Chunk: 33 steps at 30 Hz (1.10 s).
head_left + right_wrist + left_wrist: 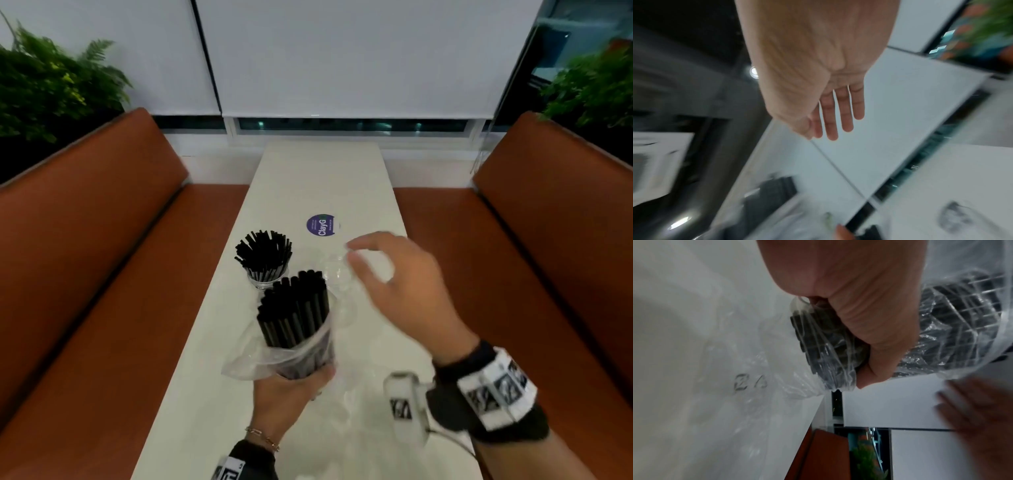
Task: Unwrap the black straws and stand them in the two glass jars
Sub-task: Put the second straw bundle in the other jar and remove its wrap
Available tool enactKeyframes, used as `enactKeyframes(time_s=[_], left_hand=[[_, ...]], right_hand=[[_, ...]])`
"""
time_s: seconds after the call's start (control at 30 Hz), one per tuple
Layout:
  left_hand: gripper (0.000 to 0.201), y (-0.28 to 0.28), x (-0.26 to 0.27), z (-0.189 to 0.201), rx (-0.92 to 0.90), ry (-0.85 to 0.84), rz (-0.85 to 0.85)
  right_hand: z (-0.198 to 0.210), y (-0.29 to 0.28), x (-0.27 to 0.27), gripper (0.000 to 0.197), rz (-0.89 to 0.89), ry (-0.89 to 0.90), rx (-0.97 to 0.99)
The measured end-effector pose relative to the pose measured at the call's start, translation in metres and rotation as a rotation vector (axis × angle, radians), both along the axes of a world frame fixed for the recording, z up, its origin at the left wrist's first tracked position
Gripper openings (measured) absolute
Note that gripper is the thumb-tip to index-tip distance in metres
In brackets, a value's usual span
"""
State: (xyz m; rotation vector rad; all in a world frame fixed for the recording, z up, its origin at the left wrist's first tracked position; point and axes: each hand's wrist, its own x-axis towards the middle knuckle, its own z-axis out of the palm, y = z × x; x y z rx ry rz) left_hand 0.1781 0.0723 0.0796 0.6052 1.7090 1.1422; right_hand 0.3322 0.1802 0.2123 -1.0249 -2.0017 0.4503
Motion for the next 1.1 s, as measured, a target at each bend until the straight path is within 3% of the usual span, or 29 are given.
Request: enactKeyframes(time_s=[0.07, 0.13, 0.23, 0.3, 0.37, 0.5, 0.67, 0.9, 1.1], left_hand=[[0.034, -0.013, -0.027, 0.000, 0.035, 0.079, 0.127], [0.033, -0.009, -0.036, 0.005, 0.091, 0.147, 0.088], [0.027, -0.017, -0.052, 0.010, 0.071, 0.162, 0.106], [0.028, -0.021, -0.061, 0.012, 0.026, 0.179, 0.058], [0.040, -0.024, -0.066, 0.018, 0.007, 0.179, 0.014], [0.071, -0.019, -0.078, 0.022, -0.074, 0.225, -0.109], [0.054, -0.001, -0.088, 0.031, -0.119, 0.402, -0.310], [0.050, 0.043, -0.097, 0.055, -0.375, 0.987, -0.766], [0.054, 0.074, -0.084, 0.095, -0.429, 1.245, -0.986]], right_hand=[[-0.029, 0.045, 0.011, 0.031, -0.113, -0.035, -0.224], [-0.062, 0.077, 0.007, 0.064, -0.099, -0.121, -0.428], [-0.105, 0.102, -0.020, 0.110, -0.013, -0.222, -0.550], [-0.125, 0.113, -0.040, 0.125, 0.000, -0.271, -0.586], [-0.141, 0.123, -0.057, 0.127, 0.008, -0.308, -0.603], [-0.160, 0.130, -0.067, 0.109, -0.033, -0.296, -0.539], [-0.158, 0.094, -0.037, 0.115, 0.077, -0.351, -0.536], [-0.129, 0.039, 0.003, 0.146, 0.155, -0.420, -0.508], [-0.102, 0.030, -0.004, 0.138, 0.229, -0.415, -0.279]])
